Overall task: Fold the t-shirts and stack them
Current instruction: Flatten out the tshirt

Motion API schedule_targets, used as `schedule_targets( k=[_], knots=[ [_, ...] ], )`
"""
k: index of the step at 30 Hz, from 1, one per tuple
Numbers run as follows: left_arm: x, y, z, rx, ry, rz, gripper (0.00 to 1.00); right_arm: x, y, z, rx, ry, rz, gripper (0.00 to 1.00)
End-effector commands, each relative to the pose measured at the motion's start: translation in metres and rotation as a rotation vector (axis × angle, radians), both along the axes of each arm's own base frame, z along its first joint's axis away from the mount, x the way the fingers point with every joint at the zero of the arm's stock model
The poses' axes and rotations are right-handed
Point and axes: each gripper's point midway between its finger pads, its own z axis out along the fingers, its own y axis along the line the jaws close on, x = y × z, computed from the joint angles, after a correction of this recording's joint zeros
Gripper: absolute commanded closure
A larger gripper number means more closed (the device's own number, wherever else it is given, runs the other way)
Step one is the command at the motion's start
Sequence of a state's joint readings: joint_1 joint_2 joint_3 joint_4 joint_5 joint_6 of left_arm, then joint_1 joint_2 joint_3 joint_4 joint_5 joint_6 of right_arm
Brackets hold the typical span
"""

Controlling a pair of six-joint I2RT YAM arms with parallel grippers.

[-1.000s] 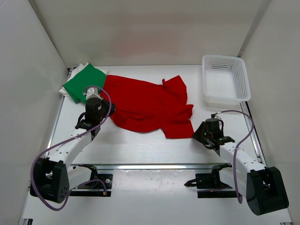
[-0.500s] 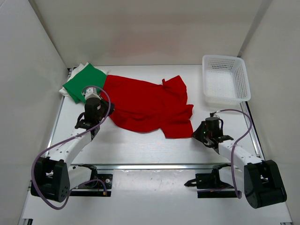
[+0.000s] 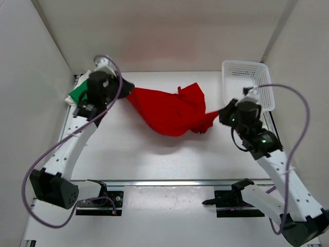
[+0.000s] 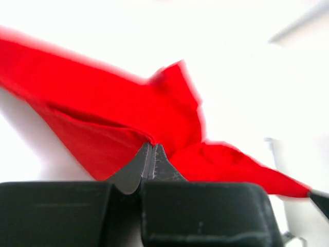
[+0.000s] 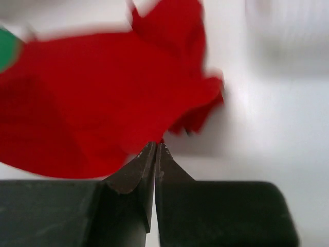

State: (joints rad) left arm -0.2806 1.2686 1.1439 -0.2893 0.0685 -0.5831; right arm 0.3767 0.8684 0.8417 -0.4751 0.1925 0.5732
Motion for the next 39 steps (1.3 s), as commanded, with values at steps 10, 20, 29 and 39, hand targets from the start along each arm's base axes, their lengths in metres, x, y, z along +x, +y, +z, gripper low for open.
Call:
schedule_targets(
  k=[10,20,29,39],
  knots=[
    [-0.055,0.078,0.241,-0.092,-0.407,0.028,1.00,-0.027,-0.041,0.324,-0.268,-0.504,-0.100,1.00],
    [-0.061,0.093,0.297,-0.133,-0.501,0.084,1.00,-0.073,0.021,0.422,-0.424,-0.795,-0.080,1.00],
    [0.001,0.095,0.145,-0.085,-0.244,0.172,1.00,0.078,0.048,0.247,-0.370,-0.480,0.295,1.00],
    [0.116,0.074,0.045,-0.026,-0.004,0.181,1.00,0.246,-0.020,0.202,-0.215,-0.334,0.291,0.99]
  ],
)
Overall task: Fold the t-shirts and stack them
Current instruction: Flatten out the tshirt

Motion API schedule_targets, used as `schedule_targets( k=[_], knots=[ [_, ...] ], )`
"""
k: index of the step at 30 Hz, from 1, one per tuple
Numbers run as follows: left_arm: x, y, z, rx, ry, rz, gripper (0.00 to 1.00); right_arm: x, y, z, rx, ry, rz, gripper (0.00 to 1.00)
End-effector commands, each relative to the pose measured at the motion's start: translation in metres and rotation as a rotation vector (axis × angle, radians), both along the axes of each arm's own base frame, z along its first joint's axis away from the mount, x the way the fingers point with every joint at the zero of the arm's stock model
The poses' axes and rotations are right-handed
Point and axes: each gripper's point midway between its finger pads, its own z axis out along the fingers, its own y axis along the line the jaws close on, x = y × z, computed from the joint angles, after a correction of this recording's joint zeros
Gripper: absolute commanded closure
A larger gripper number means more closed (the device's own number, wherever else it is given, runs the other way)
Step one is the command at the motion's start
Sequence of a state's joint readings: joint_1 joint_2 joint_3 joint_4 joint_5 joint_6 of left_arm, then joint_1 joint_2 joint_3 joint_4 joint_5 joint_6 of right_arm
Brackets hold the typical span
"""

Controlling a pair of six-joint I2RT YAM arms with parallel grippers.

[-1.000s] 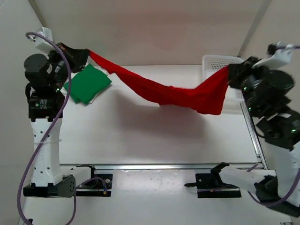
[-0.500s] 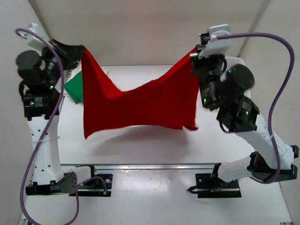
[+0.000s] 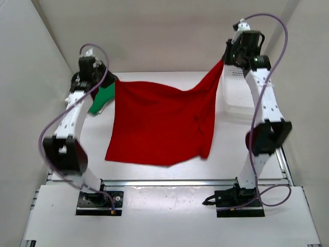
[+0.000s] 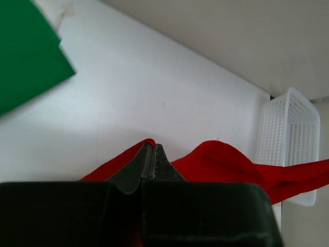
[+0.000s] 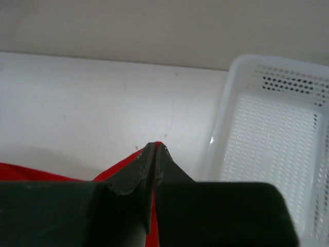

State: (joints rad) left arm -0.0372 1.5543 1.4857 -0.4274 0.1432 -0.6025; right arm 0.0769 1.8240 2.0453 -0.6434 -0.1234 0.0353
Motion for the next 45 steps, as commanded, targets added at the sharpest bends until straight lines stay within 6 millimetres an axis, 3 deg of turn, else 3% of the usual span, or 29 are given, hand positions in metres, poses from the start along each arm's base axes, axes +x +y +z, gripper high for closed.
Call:
schedule_targets(
  k=[1,3,6,10,11,12,14,16,17,19,20,21,22,23,24,25,26,27,28,29,31,32,33,34,35,37,40,44,45],
  knots=[
    [0.048,-0.011,0.050,0.007,-0.114,-0.015,1.00,0.020,0.016,0.095,0.139,-0.220,0.107,1.00],
    [0.058,-0.009,0.116,-0.005,-0.245,-0.010,1.00,0.023,0.017,0.125,0.114,-0.330,0.090,1.00],
    [0.056,0.001,0.183,-0.071,-0.398,-0.001,1.00,-0.008,0.012,0.218,0.100,-0.585,0.088,1.00],
    [0.034,0.031,0.230,-0.086,-0.519,0.059,1.00,-0.046,0.008,0.284,0.141,-0.774,0.166,1.00],
    [0.019,0.041,0.251,-0.080,-0.584,0.083,1.00,-0.055,0.011,0.293,0.143,-0.803,0.207,1.00],
    [0.019,0.044,0.246,-0.082,-0.592,0.087,1.00,-0.057,-0.004,0.298,0.136,-0.815,0.190,1.00],
    [0.003,0.059,0.251,-0.059,-0.625,0.134,1.00,-0.064,-0.005,0.293,0.117,-0.802,0.254,1.00],
    [0.008,0.057,0.223,-0.062,-0.576,0.134,1.00,-0.054,-0.010,0.266,0.077,-0.737,0.280,1.00],
    [0.004,0.055,0.222,-0.064,-0.587,0.121,1.00,-0.041,-0.009,0.236,0.065,-0.657,0.300,1.00],
    [0.009,0.055,0.166,-0.061,-0.502,0.129,1.00,-0.037,-0.007,0.198,-0.005,-0.560,0.325,1.00],
    [0.004,0.058,0.167,-0.059,-0.521,0.148,1.00,-0.027,0.001,0.162,-0.048,-0.485,0.357,1.00],
    [0.003,0.061,0.141,-0.053,-0.478,0.157,1.00,-0.028,0.010,0.138,-0.083,-0.438,0.377,1.00],
    [0.003,0.065,0.110,-0.054,-0.420,0.164,1.00,-0.031,0.003,0.131,-0.112,-0.413,0.320,1.00],
    [-0.002,0.072,0.088,-0.058,-0.386,0.176,1.00,-0.033,0.002,0.099,-0.130,-0.344,0.297,1.00],
    [-0.008,0.073,0.085,-0.059,-0.391,0.173,1.00,-0.033,0.002,0.064,-0.119,-0.279,0.295,1.00],
    [-0.013,0.075,0.058,-0.054,-0.345,0.176,1.00,-0.045,0.000,0.030,-0.094,-0.206,0.282,1.00],
    [-0.023,0.076,0.037,-0.044,-0.308,0.184,1.00,-0.057,0.004,0.033,-0.097,-0.225,0.268,1.00],
    [-0.032,0.078,0.033,-0.035,-0.302,0.206,1.00,-0.067,0.003,-0.010,-0.067,-0.129,0.246,1.00],
    [-0.038,0.077,0.011,-0.009,-0.268,0.202,1.00,-0.088,0.005,-0.033,-0.035,-0.077,0.239,1.00],
    [-0.051,0.077,-0.006,0.009,-0.237,0.214,1.00,-0.108,0.006,-0.028,-0.015,-0.093,0.238,1.00],
    [-0.071,0.080,-0.030,0.013,-0.186,0.231,1.00,-0.149,0.023,-0.086,0.012,0.024,0.240,1.00],
    [-0.079,0.079,-0.054,0.017,-0.131,0.233,0.99,-0.167,0.022,-0.088,0.003,0.028,0.214,1.00],
    [-0.093,0.081,-0.080,0.014,-0.065,0.243,1.00,-0.188,0.029,-0.114,0.017,0.094,0.200,1.00],
    [-0.101,0.081,-0.085,0.010,-0.050,0.236,1.00,-0.207,0.035,-0.144,0.061,0.180,0.179,1.00],
    [-0.112,0.080,-0.107,0.020,0.003,0.236,1.00,-0.221,0.030,-0.149,0.073,0.194,0.132,1.00],
    [-0.132,0.076,-0.127,0.029,0.051,0.235,1.00,-0.262,0.030,-0.197,0.168,0.337,0.072,1.00],
    [-0.155,0.066,-0.153,0.010,0.101,0.212,1.00,-0.300,0.030,-0.217,0.268,0.401,0.026,1.00],
    [-0.194,0.058,-0.198,0.007,0.277,0.128,1.00,-0.334,0.029,-0.214,0.257,0.444,-0.046,1.00],
    [-0.194,0.058,-0.198,0.007,0.278,0.128,1.00,-0.335,0.029,-0.214,0.257,0.444,-0.046,1.00]
  ],
)
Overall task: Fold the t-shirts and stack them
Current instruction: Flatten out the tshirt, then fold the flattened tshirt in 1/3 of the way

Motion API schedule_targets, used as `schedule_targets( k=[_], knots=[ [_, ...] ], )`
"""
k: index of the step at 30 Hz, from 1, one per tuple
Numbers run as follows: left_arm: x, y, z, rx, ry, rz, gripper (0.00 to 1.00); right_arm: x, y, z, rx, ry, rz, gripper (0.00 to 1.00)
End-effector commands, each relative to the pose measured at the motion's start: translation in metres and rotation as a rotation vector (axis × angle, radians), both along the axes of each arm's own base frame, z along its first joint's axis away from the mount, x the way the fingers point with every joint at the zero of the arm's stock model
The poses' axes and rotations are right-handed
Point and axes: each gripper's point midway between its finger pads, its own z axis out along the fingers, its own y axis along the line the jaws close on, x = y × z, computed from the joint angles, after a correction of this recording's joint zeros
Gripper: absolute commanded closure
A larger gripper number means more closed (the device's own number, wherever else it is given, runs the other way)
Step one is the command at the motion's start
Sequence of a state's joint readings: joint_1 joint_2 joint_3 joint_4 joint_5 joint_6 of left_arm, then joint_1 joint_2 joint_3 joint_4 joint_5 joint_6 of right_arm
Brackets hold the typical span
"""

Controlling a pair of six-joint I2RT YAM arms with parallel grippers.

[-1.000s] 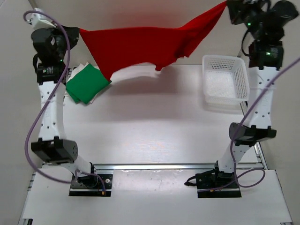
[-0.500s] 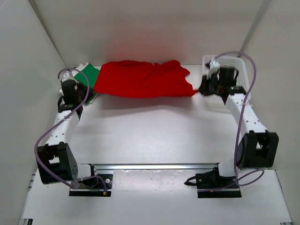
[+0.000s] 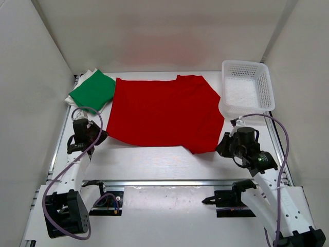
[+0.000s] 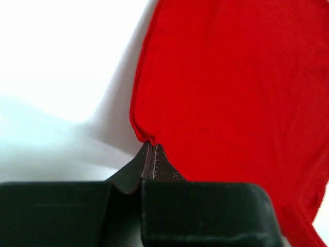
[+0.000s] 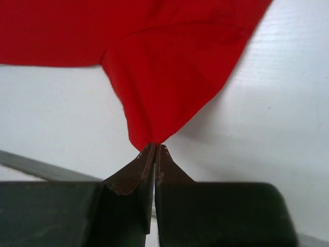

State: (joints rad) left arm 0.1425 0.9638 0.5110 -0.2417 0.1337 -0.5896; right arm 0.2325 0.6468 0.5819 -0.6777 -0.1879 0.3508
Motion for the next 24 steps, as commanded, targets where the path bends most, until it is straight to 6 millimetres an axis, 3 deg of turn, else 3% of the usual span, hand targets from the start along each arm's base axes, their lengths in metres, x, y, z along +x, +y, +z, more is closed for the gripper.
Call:
schedule_targets(
  k=[1,3,6,11,16,17,18,20,24],
  knots=[
    [-0.024,-0.006,-0.017,-0.021,0.081,-0.059,1.00,-0.015,0.001,0.001,0.013,0.066,-0.064,1.00],
    [-0.024,-0.010,-0.014,-0.037,0.071,-0.069,1.00,-0.013,0.000,0.004,0.018,0.064,-0.083,1.00],
    [-0.011,-0.013,-0.010,-0.053,0.049,-0.058,1.00,0.013,-0.009,0.010,0.021,0.039,-0.115,1.00],
    [0.020,-0.009,-0.007,-0.112,0.037,-0.009,1.00,0.077,-0.012,0.027,0.042,-0.034,-0.145,1.00],
    [0.055,-0.002,0.004,-0.145,0.009,0.033,1.00,0.128,-0.009,0.023,0.033,0.007,-0.175,1.00],
    [0.061,-0.001,0.003,-0.144,0.019,0.042,1.00,0.143,-0.010,0.037,0.021,-0.052,-0.187,1.00],
    [0.068,0.003,0.002,-0.136,0.025,0.051,1.00,0.155,-0.012,0.037,0.006,-0.054,-0.197,1.00],
    [0.079,0.010,0.002,-0.140,0.028,0.077,1.00,0.172,-0.013,0.026,0.003,-0.012,-0.201,1.00],
    [0.098,0.018,0.001,-0.178,0.027,0.096,1.00,0.204,-0.020,0.040,0.008,-0.061,-0.222,1.00]
  ],
)
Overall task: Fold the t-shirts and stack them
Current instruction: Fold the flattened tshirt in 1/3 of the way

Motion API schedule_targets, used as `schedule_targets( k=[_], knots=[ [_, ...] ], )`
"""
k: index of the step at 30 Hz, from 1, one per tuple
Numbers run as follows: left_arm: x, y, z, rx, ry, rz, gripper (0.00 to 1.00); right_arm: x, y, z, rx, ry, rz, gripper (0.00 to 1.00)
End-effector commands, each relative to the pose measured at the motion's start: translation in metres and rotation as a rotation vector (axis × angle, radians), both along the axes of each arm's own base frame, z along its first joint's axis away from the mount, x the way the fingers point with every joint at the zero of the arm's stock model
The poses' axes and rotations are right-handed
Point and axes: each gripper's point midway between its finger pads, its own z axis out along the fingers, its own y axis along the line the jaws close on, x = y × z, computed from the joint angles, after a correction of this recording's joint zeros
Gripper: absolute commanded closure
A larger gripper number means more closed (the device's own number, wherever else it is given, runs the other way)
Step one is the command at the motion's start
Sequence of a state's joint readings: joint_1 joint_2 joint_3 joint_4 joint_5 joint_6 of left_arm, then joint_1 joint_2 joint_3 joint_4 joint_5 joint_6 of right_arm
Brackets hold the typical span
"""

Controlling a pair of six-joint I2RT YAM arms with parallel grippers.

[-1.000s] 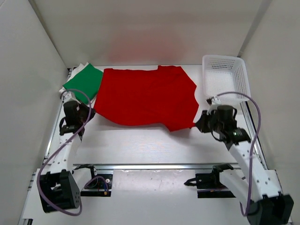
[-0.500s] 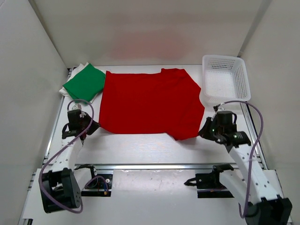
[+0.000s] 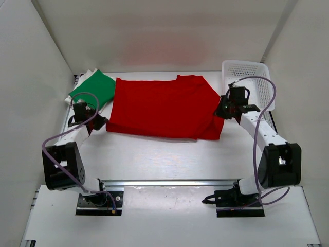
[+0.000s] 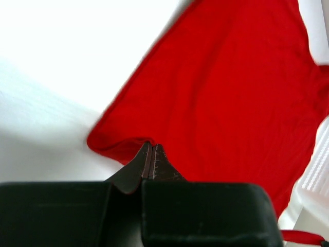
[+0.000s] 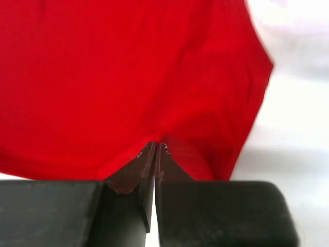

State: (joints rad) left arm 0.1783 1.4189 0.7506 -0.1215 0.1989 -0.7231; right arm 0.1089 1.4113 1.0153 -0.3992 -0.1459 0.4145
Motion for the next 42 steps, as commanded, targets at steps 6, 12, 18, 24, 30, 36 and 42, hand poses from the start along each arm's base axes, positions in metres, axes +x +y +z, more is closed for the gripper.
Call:
schedule_targets(
  k=[6,12,18,24,30,36,42],
  knots=[
    [0.039,0.012,0.012,-0.012,-0.052,0.045,1.00,0.068,-0.010,0.025,-0.027,-0.116,-0.015,1.00],
    [0.056,0.012,0.002,0.018,-0.020,0.033,1.00,0.095,-0.018,0.007,-0.038,-0.072,-0.020,1.00],
    [0.062,0.017,-0.007,0.040,0.003,0.041,1.00,0.117,-0.028,-0.002,-0.057,-0.068,-0.038,1.00],
    [0.067,0.019,-0.019,0.061,0.035,0.022,0.92,0.147,-0.015,0.005,-0.099,-0.106,0.006,1.00],
    [0.063,0.024,0.004,0.071,-0.018,0.013,0.42,0.162,-0.004,0.012,-0.136,-0.112,0.010,0.87],
    [0.027,0.017,0.009,0.081,-0.063,0.027,0.54,0.131,-0.004,0.054,-0.137,-0.196,-0.034,0.70],
    [-0.012,-0.002,-0.036,-0.021,0.037,0.019,0.62,0.050,-0.019,0.017,-0.028,-0.218,-0.116,1.00]
  ],
)
